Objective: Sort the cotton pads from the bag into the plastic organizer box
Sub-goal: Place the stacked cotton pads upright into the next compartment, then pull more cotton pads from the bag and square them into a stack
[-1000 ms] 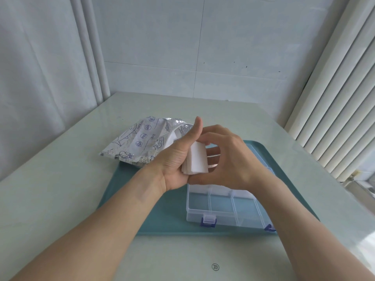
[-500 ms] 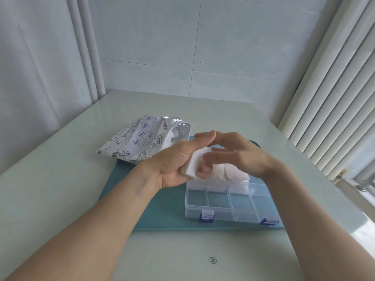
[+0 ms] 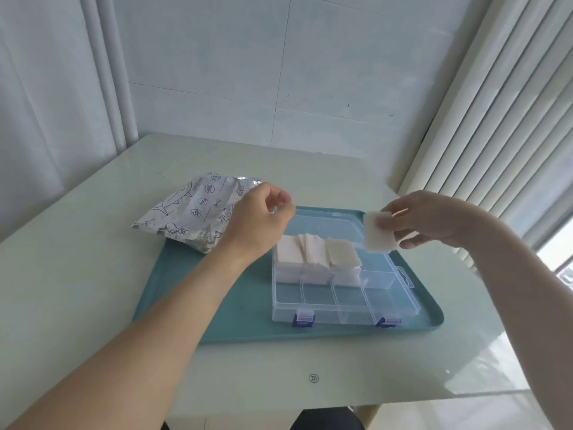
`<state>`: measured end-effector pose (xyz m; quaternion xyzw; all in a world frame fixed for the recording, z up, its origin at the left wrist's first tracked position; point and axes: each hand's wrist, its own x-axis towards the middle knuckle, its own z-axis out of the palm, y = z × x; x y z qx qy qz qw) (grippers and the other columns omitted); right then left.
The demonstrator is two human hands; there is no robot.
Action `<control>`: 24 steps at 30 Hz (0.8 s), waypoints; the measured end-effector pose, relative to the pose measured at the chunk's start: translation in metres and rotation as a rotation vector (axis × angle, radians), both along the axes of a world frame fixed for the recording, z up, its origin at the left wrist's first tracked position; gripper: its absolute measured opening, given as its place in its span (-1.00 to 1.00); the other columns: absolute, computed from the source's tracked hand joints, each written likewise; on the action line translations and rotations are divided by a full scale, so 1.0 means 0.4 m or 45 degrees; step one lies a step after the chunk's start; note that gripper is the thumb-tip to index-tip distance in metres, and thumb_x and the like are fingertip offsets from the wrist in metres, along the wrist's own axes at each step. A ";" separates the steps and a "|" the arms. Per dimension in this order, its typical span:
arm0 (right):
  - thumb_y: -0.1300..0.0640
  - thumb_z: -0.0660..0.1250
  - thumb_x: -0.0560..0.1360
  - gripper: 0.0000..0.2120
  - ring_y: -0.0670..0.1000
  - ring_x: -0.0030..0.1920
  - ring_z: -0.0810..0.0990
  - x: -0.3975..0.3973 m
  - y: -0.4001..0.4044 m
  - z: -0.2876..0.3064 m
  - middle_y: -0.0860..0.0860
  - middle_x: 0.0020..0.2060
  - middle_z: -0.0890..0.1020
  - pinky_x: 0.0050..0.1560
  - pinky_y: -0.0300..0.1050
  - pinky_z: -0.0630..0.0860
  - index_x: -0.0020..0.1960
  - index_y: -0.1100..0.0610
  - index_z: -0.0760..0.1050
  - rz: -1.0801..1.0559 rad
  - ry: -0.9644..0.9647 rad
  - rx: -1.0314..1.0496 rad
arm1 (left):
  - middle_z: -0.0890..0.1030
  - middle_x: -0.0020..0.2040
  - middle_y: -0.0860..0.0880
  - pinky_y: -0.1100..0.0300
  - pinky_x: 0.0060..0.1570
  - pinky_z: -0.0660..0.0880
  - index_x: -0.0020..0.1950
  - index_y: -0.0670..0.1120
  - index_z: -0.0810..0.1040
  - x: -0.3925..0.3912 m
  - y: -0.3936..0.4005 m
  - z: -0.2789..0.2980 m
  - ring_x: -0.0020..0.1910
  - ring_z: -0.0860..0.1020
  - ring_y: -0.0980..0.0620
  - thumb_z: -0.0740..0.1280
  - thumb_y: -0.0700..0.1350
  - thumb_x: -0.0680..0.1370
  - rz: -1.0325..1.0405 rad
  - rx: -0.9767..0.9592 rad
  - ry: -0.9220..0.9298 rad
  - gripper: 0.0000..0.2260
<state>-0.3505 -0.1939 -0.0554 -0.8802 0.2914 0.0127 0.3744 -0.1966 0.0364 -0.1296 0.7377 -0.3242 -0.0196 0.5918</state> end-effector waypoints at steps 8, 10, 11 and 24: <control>0.11 0.53 0.46 -0.89 0.01 -0.40 0.59 -0.012 0.017 -0.049 0.06 -0.34 0.70 -0.25 -0.18 0.62 -0.13 0.16 0.70 -0.043 0.140 -0.103 | 0.59 0.14 0.07 0.30 0.10 0.31 0.16 -0.06 0.59 -0.015 -0.013 -0.029 0.18 0.50 0.11 0.30 -0.06 0.62 -0.188 0.408 -0.066 -0.82; 0.10 0.55 0.44 -0.90 0.02 -0.37 0.60 -0.007 0.023 -0.049 0.05 -0.35 0.70 -0.16 -0.14 0.67 -0.11 0.12 0.70 -0.081 0.114 -0.156 | 0.58 0.15 0.04 0.26 0.11 0.34 0.15 -0.06 0.60 -0.014 -0.013 -0.036 0.18 0.51 0.08 0.31 -0.03 0.61 -0.190 0.473 -0.061 -0.81; 0.11 0.56 0.44 -0.91 0.01 -0.38 0.60 -0.004 0.026 -0.049 0.04 -0.37 0.70 -0.16 -0.15 0.66 -0.10 0.11 0.69 -0.105 0.104 -0.172 | 0.59 0.16 0.03 0.24 0.11 0.36 0.14 -0.05 0.60 -0.014 -0.012 -0.038 0.18 0.52 0.07 0.32 -0.02 0.60 -0.187 0.491 -0.066 -0.81; 0.08 0.50 0.41 -0.73 0.13 0.00 0.65 0.040 0.085 -0.072 0.12 -0.01 0.69 0.07 0.01 0.59 0.07 0.17 0.68 -0.069 0.316 -0.775 | 0.59 0.15 0.04 0.23 0.12 0.37 0.08 -0.05 0.61 -0.017 -0.010 -0.038 0.19 0.52 0.09 0.33 0.00 0.59 -0.205 0.513 -0.106 -0.83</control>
